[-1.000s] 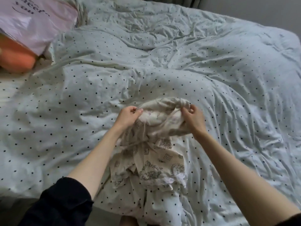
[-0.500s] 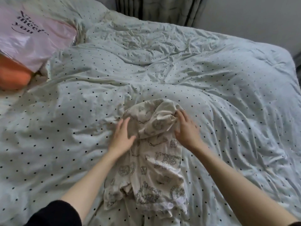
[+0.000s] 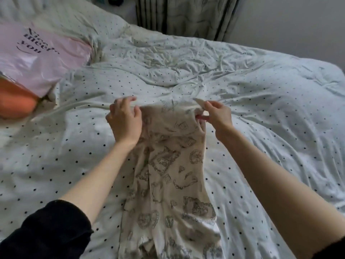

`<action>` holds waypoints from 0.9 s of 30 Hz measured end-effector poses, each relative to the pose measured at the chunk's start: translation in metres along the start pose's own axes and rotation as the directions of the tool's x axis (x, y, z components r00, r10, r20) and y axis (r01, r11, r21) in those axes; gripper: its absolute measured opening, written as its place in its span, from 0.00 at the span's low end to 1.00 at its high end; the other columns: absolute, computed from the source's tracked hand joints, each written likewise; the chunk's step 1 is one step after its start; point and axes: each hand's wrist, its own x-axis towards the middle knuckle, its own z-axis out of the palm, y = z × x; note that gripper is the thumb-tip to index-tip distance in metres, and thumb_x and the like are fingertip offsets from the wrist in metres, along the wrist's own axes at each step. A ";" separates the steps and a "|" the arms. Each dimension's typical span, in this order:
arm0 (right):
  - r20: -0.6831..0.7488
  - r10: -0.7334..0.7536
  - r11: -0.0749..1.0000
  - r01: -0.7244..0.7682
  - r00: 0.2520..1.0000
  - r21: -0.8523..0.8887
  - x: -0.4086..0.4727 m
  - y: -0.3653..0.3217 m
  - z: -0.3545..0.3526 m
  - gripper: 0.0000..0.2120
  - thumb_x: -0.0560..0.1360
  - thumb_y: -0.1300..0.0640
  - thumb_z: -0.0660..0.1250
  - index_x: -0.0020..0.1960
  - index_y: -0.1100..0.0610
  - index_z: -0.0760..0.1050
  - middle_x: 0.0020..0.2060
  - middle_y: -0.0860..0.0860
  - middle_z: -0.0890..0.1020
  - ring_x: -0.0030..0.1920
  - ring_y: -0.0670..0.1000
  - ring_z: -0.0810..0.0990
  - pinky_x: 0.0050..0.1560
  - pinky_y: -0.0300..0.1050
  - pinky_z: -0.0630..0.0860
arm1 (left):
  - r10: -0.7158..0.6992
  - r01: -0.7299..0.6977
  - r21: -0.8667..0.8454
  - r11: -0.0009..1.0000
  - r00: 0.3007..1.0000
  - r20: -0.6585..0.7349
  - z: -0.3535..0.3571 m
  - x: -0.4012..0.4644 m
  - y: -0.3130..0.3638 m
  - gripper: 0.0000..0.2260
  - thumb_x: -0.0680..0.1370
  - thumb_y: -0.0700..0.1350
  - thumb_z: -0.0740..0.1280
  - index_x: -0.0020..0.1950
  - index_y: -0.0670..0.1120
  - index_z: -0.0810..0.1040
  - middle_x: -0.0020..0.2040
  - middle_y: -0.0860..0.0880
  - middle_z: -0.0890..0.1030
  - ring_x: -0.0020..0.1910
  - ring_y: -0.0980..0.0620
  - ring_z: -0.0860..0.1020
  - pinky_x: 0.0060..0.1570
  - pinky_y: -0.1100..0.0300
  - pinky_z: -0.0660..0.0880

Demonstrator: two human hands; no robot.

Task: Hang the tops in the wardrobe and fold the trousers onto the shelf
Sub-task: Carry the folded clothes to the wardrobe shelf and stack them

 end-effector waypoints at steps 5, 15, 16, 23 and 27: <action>0.001 -0.162 0.931 0.153 0.987 -0.332 -0.006 0.019 0.006 0.20 0.79 0.55 0.60 0.70 0.58 0.68 0.66 0.54 0.74 0.64 0.53 0.73 0.66 0.50 0.69 | 0.083 -0.074 -0.065 0.995 0.985 0.149 0.003 0.009 0.007 0.16 0.77 0.37 0.60 0.65 0.42 0.71 0.63 0.42 0.72 0.63 0.44 0.69 0.62 0.52 0.67; 0.111 -0.147 0.526 0.172 0.983 -0.833 -0.040 0.115 0.005 0.25 0.75 0.50 0.66 0.68 0.53 0.62 0.59 0.51 0.73 0.61 0.55 0.72 0.59 0.54 0.63 | -0.309 0.319 0.078 0.944 0.781 0.543 0.072 -0.088 -0.056 0.36 0.74 0.51 0.71 0.75 0.42 0.56 0.72 0.42 0.61 0.69 0.43 0.64 0.65 0.52 0.65; 0.070 -0.163 0.601 0.156 0.984 -0.784 -0.046 0.121 0.006 0.18 0.76 0.53 0.65 0.64 0.54 0.67 0.53 0.51 0.77 0.57 0.55 0.75 0.57 0.51 0.62 | -0.359 0.370 0.097 0.924 0.751 0.553 0.074 -0.092 -0.057 0.36 0.73 0.53 0.71 0.74 0.41 0.58 0.71 0.42 0.63 0.69 0.42 0.65 0.64 0.51 0.65; -0.172 -0.121 0.868 0.020 0.978 -0.496 -0.060 0.096 -0.015 0.06 0.76 0.56 0.65 0.49 0.52 0.80 0.43 0.52 0.84 0.48 0.54 0.80 0.59 0.56 0.71 | -0.219 0.294 -0.034 0.955 0.779 0.587 0.060 -0.102 -0.015 0.19 0.76 0.48 0.67 0.31 0.45 0.62 0.28 0.49 0.67 0.32 0.48 0.68 0.29 0.58 0.60; -0.266 -0.135 0.911 0.014 0.954 -0.411 -0.075 0.063 -0.067 0.05 0.76 0.58 0.64 0.48 0.52 0.78 0.42 0.50 0.80 0.51 0.55 0.79 0.57 0.56 0.72 | 0.119 0.069 -0.227 0.971 0.685 0.719 0.027 -0.124 0.041 0.12 0.76 0.48 0.69 0.38 0.40 0.77 0.41 0.50 0.72 0.41 0.52 0.71 0.39 0.63 0.64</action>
